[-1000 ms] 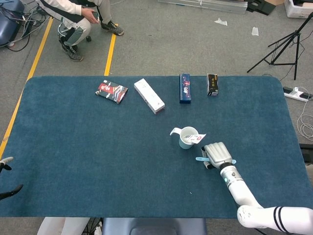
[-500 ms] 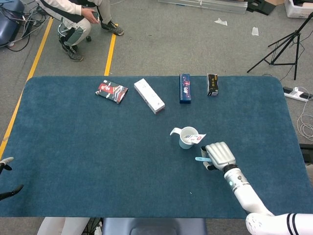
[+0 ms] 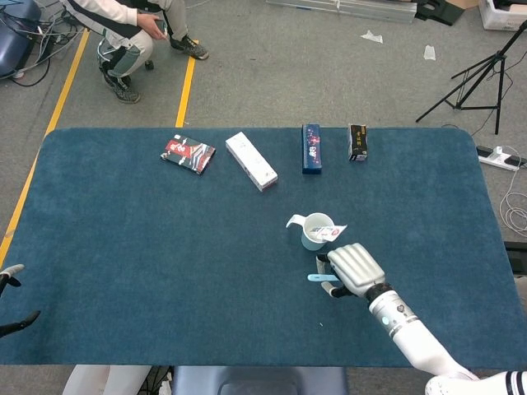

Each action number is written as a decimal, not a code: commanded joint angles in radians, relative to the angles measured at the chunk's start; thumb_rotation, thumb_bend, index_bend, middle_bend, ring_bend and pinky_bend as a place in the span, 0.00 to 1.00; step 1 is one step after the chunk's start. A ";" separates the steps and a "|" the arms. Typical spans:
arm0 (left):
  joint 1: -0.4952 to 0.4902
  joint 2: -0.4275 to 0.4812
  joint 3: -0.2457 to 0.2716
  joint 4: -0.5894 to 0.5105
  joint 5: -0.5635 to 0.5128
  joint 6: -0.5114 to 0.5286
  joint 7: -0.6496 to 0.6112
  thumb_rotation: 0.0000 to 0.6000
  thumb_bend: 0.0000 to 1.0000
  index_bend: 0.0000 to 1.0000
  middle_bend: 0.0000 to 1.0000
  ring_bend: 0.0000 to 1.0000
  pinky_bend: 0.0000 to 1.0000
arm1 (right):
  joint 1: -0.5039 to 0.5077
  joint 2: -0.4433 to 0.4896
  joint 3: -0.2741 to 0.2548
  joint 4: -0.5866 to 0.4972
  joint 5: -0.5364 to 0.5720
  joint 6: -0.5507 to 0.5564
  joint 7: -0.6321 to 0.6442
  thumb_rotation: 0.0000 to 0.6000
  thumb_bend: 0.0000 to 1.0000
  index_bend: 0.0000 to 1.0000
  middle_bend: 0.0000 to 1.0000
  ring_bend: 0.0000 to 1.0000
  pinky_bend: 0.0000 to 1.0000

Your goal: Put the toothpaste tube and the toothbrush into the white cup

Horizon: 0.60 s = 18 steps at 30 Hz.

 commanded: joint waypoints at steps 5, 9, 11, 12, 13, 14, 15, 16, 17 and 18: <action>0.001 0.001 -0.001 -0.002 0.001 0.003 0.000 1.00 0.00 0.22 0.41 0.25 0.25 | 0.063 0.010 0.060 -0.051 -0.003 -0.043 0.020 1.00 0.34 0.60 1.00 1.00 1.00; 0.000 0.003 0.000 -0.002 0.000 0.000 -0.003 1.00 0.00 0.22 0.41 0.25 0.25 | 0.105 -0.011 0.095 -0.027 0.003 -0.111 0.078 1.00 0.34 0.60 1.00 1.00 1.00; 0.000 0.004 0.000 -0.003 0.001 -0.001 -0.004 1.00 0.00 0.22 0.41 0.25 0.25 | 0.129 -0.028 0.115 0.001 0.007 -0.148 0.114 1.00 0.34 0.60 1.00 1.00 1.00; 0.000 0.005 0.000 -0.003 0.001 -0.001 -0.005 1.00 0.00 0.22 0.41 0.25 0.25 | 0.138 -0.036 0.123 0.014 0.009 -0.160 0.127 1.00 0.34 0.61 1.00 1.00 1.00; 0.000 0.005 0.000 -0.003 0.000 0.000 -0.006 1.00 0.00 0.22 0.41 0.25 0.25 | 0.150 -0.049 0.131 0.032 0.011 -0.173 0.140 1.00 0.34 0.61 1.00 1.00 1.00; 0.001 0.006 -0.001 -0.003 0.000 0.000 -0.006 1.00 0.00 0.22 0.41 0.25 0.25 | 0.159 -0.060 0.137 0.045 0.011 -0.180 0.148 1.00 0.34 0.61 1.00 1.00 1.00; 0.001 0.007 -0.001 -0.003 -0.001 0.001 -0.007 1.00 0.00 0.22 0.41 0.25 0.25 | 0.168 -0.070 0.142 0.057 0.013 -0.187 0.156 1.00 0.34 0.61 1.00 1.00 1.00; 0.001 0.008 -0.001 -0.003 -0.002 0.001 -0.007 1.00 0.00 0.22 0.41 0.25 0.25 | 0.180 -0.083 0.149 0.070 0.017 -0.195 0.165 1.00 0.34 0.61 1.00 1.00 1.00; 0.002 0.008 -0.001 -0.004 -0.003 0.001 -0.008 1.00 0.00 0.22 0.41 0.25 0.25 | 0.189 -0.092 0.154 0.080 0.020 -0.200 0.170 1.00 0.34 0.61 1.00 1.00 1.00; 0.002 0.009 -0.002 -0.005 -0.003 0.001 -0.008 1.00 0.00 0.22 0.41 0.25 0.25 | 0.197 -0.100 0.158 0.089 0.023 -0.204 0.174 1.00 0.34 0.62 1.00 1.00 1.00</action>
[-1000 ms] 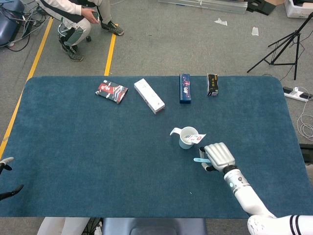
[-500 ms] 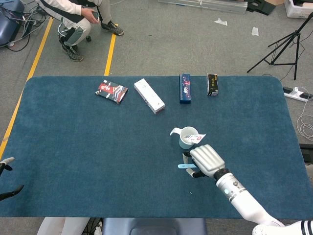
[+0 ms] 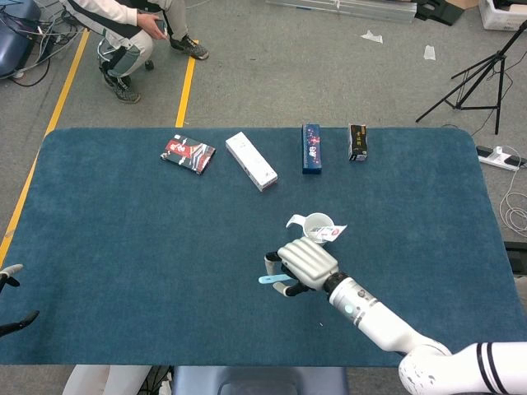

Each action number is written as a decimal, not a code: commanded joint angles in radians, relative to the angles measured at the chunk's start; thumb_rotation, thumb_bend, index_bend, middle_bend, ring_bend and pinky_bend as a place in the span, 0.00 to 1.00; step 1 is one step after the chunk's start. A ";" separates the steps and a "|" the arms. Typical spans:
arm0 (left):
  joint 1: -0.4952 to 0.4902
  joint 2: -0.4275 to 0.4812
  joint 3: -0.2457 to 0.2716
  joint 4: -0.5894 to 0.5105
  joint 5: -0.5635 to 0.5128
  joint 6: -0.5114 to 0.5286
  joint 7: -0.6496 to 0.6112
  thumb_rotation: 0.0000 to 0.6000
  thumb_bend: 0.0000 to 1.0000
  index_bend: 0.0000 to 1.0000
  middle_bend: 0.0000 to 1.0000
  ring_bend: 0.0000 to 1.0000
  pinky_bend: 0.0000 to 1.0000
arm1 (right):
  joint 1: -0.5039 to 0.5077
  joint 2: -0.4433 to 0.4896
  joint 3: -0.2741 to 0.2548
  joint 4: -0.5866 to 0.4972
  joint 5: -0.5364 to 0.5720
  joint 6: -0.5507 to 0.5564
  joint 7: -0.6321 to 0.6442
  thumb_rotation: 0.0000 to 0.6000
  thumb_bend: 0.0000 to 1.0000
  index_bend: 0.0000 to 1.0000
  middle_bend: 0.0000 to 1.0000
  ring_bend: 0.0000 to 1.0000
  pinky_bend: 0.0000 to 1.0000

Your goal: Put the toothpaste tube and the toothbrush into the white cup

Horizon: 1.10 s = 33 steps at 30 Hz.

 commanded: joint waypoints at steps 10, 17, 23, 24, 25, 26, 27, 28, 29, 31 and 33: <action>0.003 0.006 -0.003 -0.001 -0.004 0.004 -0.007 1.00 0.00 0.22 0.41 0.25 0.25 | 0.106 -0.096 0.060 0.082 0.047 -0.001 0.015 1.00 0.35 0.63 1.00 1.00 1.00; 0.003 0.009 -0.005 0.000 -0.008 0.003 -0.010 1.00 0.00 0.22 0.41 0.25 0.25 | 0.135 -0.095 0.110 0.095 0.073 0.047 0.031 1.00 0.35 0.63 1.00 1.00 1.00; 0.002 0.007 -0.005 0.002 -0.011 0.000 -0.008 1.00 0.00 0.22 0.41 0.25 0.25 | 0.141 -0.087 0.142 0.127 0.079 0.073 0.064 1.00 0.35 0.63 1.00 1.00 1.00; 0.002 0.007 -0.006 0.002 -0.012 -0.001 -0.008 1.00 0.00 0.22 0.41 0.25 0.25 | 0.140 -0.085 0.146 0.132 0.079 0.075 0.071 1.00 0.35 0.63 1.00 1.00 1.00; 0.002 0.007 -0.006 0.002 -0.013 -0.001 -0.008 1.00 0.00 0.22 0.41 0.25 0.25 | 0.139 -0.082 0.149 0.137 0.079 0.076 0.079 1.00 0.35 0.63 1.00 1.00 1.00; 0.002 0.006 -0.006 0.002 -0.014 -0.002 -0.007 1.00 0.00 0.22 0.41 0.25 0.25 | 0.137 -0.077 0.153 0.143 0.078 0.076 0.089 1.00 0.35 0.63 1.00 1.00 1.00; 0.002 0.006 -0.006 0.002 -0.016 -0.002 -0.006 1.00 0.00 0.22 0.41 0.25 0.25 | 0.136 -0.073 0.156 0.147 0.077 0.076 0.096 1.00 0.35 0.63 1.00 1.00 1.00; 0.002 0.005 -0.006 0.003 -0.017 -0.004 -0.005 1.00 0.00 0.22 0.41 0.25 0.25 | 0.134 -0.068 0.159 0.153 0.075 0.076 0.106 1.00 0.35 0.63 1.00 1.00 1.00; 0.002 0.004 -0.006 0.004 -0.019 -0.005 -0.004 1.00 0.00 0.22 0.41 0.25 0.25 | 0.132 -0.063 0.160 0.157 0.073 0.074 0.112 1.00 0.35 0.63 1.00 1.00 1.00; 0.001 0.003 -0.007 0.005 -0.022 -0.008 -0.002 1.00 0.00 0.22 0.41 0.25 0.25 | 0.127 -0.053 0.162 0.167 0.069 0.071 0.128 1.00 0.35 0.63 1.00 1.00 1.00; 0.000 0.001 -0.007 0.008 -0.024 -0.010 0.000 1.00 0.00 0.22 0.41 0.25 0.25 | 0.122 -0.044 0.161 0.175 0.064 0.069 0.139 1.00 0.35 0.63 1.00 1.00 1.00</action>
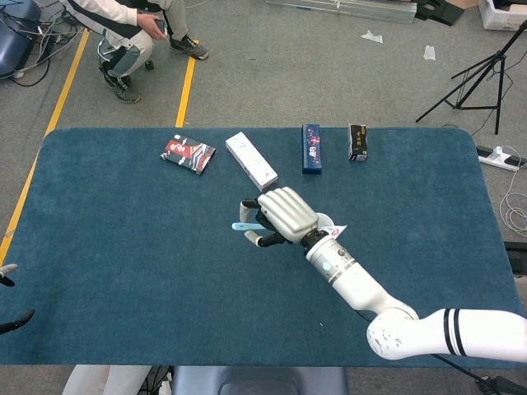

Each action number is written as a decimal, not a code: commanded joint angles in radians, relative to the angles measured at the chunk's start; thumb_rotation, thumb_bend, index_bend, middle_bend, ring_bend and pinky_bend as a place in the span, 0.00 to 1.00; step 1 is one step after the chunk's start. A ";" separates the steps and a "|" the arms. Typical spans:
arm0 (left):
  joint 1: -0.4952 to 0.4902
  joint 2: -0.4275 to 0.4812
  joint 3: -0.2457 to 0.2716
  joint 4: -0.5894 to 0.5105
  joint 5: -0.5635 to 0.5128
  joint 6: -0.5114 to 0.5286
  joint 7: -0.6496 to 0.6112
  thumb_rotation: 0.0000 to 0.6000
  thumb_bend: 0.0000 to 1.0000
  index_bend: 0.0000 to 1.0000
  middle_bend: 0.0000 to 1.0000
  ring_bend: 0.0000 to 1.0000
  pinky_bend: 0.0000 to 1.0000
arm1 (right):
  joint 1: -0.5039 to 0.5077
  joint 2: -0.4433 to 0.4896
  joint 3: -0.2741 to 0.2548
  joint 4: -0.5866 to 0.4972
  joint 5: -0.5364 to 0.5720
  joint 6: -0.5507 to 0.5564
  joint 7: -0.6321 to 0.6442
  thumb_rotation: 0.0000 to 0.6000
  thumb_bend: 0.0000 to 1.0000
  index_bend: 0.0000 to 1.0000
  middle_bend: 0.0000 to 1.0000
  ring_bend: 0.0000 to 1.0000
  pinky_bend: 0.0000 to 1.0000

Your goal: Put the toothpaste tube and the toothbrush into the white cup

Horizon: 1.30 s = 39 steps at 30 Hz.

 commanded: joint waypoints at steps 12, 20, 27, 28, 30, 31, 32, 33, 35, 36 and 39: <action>-0.010 -0.017 0.002 0.017 -0.016 -0.029 0.011 1.00 0.00 0.22 0.41 0.25 0.25 | -0.054 0.032 -0.023 0.099 -0.048 -0.031 0.113 1.00 0.35 0.64 1.00 1.00 1.00; -0.016 -0.026 0.001 0.030 -0.027 -0.045 0.011 1.00 0.00 0.22 0.41 0.25 0.25 | -0.075 0.028 -0.032 0.155 -0.095 -0.072 0.196 1.00 0.35 0.64 1.00 1.00 1.00; -0.016 -0.029 0.001 0.033 -0.028 -0.046 0.012 1.00 0.00 0.22 0.41 0.25 0.25 | -0.091 0.019 -0.042 0.195 -0.127 -0.097 0.250 1.00 0.35 0.64 1.00 1.00 1.00; -0.016 -0.029 0.001 0.033 -0.028 -0.046 0.012 1.00 0.00 0.22 0.41 0.25 0.25 | -0.093 0.019 -0.043 0.200 -0.131 -0.100 0.256 1.00 0.35 0.64 1.00 1.00 1.00; -0.016 -0.028 0.001 0.033 -0.029 -0.045 0.011 1.00 0.00 0.22 0.41 0.25 0.25 | -0.098 0.017 -0.046 0.209 -0.139 -0.105 0.270 1.00 0.35 0.64 1.00 1.00 1.00; -0.016 -0.028 0.000 0.034 -0.029 -0.045 0.011 1.00 0.00 0.22 0.41 0.25 0.25 | -0.100 0.017 -0.047 0.213 -0.143 -0.108 0.275 1.00 0.35 0.64 1.00 1.00 1.00; -0.016 -0.028 0.000 0.034 -0.029 -0.045 0.011 1.00 0.00 0.22 0.41 0.25 0.25 | -0.103 0.017 -0.048 0.217 -0.147 -0.110 0.283 1.00 0.35 0.64 1.00 1.00 1.00; -0.016 -0.028 0.000 0.034 -0.030 -0.045 0.011 1.00 0.00 0.22 0.41 0.25 0.25 | -0.106 0.017 -0.049 0.221 -0.151 -0.112 0.289 1.00 0.35 0.64 1.00 1.00 1.00; -0.016 -0.028 0.000 0.034 -0.030 -0.045 0.012 1.00 0.00 0.22 0.41 0.25 0.25 | -0.110 0.016 -0.050 0.230 -0.160 -0.117 0.303 1.00 0.35 0.64 1.00 1.00 1.00; -0.016 -0.028 0.000 0.034 -0.030 -0.045 0.013 1.00 0.00 0.22 0.41 0.25 0.25 | -0.113 0.014 -0.051 0.235 -0.165 -0.119 0.310 1.00 0.35 0.64 1.00 1.00 1.00; -0.016 -0.029 0.000 0.034 -0.030 -0.046 0.014 1.00 0.00 0.22 0.41 0.25 0.25 | -0.122 0.009 -0.053 0.249 -0.192 -0.132 0.352 1.00 0.35 0.64 1.00 1.00 1.00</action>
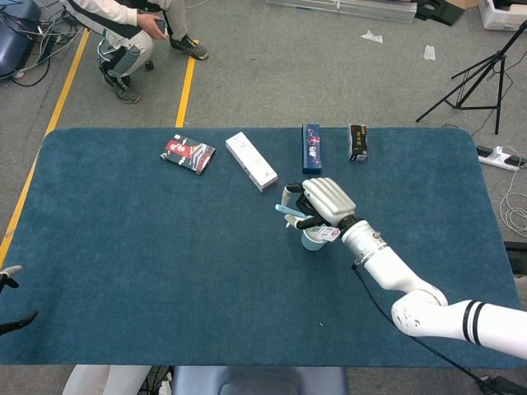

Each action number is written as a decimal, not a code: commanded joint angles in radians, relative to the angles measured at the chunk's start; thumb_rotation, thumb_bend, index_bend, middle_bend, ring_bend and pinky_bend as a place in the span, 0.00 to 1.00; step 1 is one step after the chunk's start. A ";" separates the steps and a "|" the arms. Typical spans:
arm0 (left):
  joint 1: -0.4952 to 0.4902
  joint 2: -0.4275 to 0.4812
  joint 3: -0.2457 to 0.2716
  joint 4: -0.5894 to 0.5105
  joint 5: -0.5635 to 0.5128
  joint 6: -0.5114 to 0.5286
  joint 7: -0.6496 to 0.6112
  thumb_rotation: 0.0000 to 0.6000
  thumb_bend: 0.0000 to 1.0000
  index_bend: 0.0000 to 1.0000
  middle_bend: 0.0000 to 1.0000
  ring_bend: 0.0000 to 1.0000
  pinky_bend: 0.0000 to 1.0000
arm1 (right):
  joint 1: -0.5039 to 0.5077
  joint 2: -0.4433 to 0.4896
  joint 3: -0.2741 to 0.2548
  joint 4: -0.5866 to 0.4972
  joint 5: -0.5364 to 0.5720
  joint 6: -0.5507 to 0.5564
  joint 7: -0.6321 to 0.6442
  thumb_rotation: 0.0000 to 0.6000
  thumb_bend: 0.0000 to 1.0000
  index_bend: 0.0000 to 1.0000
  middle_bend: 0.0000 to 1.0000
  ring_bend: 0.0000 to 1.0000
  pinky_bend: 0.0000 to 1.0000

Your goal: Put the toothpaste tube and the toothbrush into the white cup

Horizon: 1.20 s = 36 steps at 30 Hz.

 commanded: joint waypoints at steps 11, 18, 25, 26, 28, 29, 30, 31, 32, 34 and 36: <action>-0.002 -0.003 0.000 0.002 -0.004 -0.005 0.003 1.00 0.00 0.22 0.41 0.25 0.25 | -0.042 -0.024 -0.016 0.095 -0.151 -0.043 0.186 1.00 0.35 0.64 1.00 1.00 1.00; -0.002 -0.004 0.001 0.003 -0.004 -0.006 0.004 1.00 0.00 0.22 0.41 0.25 0.25 | -0.053 -0.036 -0.030 0.145 -0.219 -0.056 0.268 1.00 0.35 0.64 1.00 1.00 1.00; -0.002 -0.005 0.000 0.003 -0.006 -0.006 0.005 1.00 0.00 0.22 0.41 0.25 0.25 | -0.061 -0.058 -0.055 0.216 -0.318 -0.063 0.396 1.00 0.35 0.64 1.00 1.00 1.00; -0.002 -0.005 0.000 0.003 -0.005 -0.005 0.005 1.00 0.00 0.22 0.41 0.25 0.25 | -0.061 -0.061 -0.061 0.230 -0.339 -0.063 0.422 1.00 0.35 0.64 1.00 1.00 1.00; -0.001 -0.005 0.001 0.002 -0.004 -0.004 0.005 1.00 0.00 0.22 0.41 0.25 0.25 | -0.061 -0.065 -0.071 0.251 -0.371 -0.063 0.467 1.00 0.35 0.64 1.00 1.00 1.00; -0.001 -0.005 0.000 0.002 -0.005 -0.004 0.005 1.00 0.00 0.22 0.41 0.25 0.25 | -0.061 -0.068 -0.078 0.266 -0.390 -0.061 0.495 1.00 0.35 0.64 1.00 1.00 1.00; -0.001 -0.005 0.000 0.003 -0.006 -0.004 0.005 1.00 0.00 0.22 0.41 0.25 0.25 | -0.061 -0.070 -0.083 0.277 -0.405 -0.058 0.516 1.00 0.35 0.64 1.00 1.00 1.00; -0.001 -0.006 0.000 0.003 -0.007 -0.005 0.005 1.00 0.00 0.22 0.41 0.25 0.25 | -0.061 -0.072 -0.089 0.288 -0.419 -0.055 0.536 1.00 0.35 0.64 1.00 1.00 1.00; -0.001 -0.006 0.000 0.004 -0.008 -0.006 0.006 1.00 0.00 0.22 0.41 0.25 0.25 | -0.061 -0.074 -0.096 0.302 -0.436 -0.051 0.560 1.00 0.35 0.64 1.00 1.00 1.00; -0.002 -0.006 0.000 0.004 -0.008 -0.007 0.006 1.00 0.00 0.22 0.41 0.25 0.25 | -0.061 -0.077 -0.107 0.321 -0.460 -0.043 0.595 1.00 0.35 0.64 1.00 1.00 1.00; -0.002 -0.007 0.001 0.004 -0.007 -0.007 0.007 1.00 0.00 0.22 0.41 0.25 0.25 | -0.060 -0.080 -0.119 0.342 -0.481 -0.033 0.633 1.00 0.35 0.64 1.00 1.00 1.00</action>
